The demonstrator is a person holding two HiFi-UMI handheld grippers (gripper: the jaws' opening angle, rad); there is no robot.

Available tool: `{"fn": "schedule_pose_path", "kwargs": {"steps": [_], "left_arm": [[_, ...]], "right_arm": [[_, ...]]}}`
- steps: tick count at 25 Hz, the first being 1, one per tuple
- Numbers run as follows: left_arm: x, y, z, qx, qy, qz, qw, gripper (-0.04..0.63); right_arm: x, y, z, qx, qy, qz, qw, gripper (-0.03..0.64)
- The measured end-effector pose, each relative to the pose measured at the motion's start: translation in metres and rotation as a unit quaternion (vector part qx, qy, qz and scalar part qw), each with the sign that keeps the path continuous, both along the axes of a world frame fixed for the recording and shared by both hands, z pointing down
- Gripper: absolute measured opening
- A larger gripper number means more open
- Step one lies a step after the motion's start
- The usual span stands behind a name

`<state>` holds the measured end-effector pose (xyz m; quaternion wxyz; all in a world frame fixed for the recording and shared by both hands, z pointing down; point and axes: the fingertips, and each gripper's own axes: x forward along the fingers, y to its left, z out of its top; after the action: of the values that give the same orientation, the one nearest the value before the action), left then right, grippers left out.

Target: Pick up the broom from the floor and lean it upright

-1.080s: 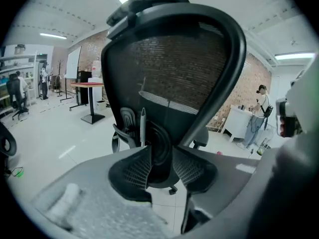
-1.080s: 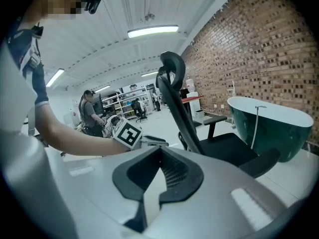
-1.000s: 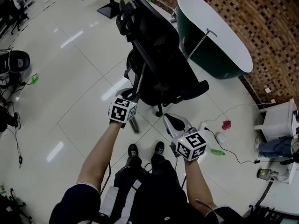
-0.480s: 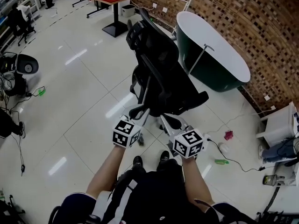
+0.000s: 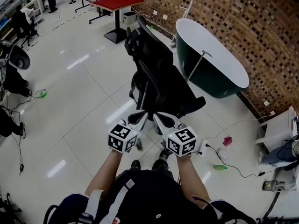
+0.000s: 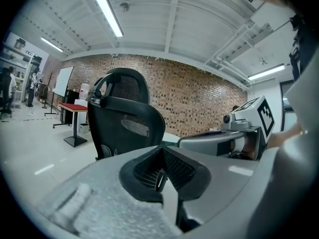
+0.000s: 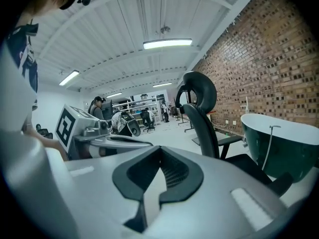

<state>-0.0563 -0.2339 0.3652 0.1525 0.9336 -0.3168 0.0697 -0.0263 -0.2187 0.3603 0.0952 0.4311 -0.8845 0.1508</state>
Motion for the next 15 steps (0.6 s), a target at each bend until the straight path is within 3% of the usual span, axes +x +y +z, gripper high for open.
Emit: {"fn": "schedule_pose_path", "kwargs": {"steps": [15], "left_arm": [[-0.018, 0.007, -0.012, 0.004, 0.006, -0.005, 1.0000, 0.002]], "right_arm": [[-0.012, 0.002, -0.019, 0.037, -0.004, -0.002, 0.999, 0.006]]}}
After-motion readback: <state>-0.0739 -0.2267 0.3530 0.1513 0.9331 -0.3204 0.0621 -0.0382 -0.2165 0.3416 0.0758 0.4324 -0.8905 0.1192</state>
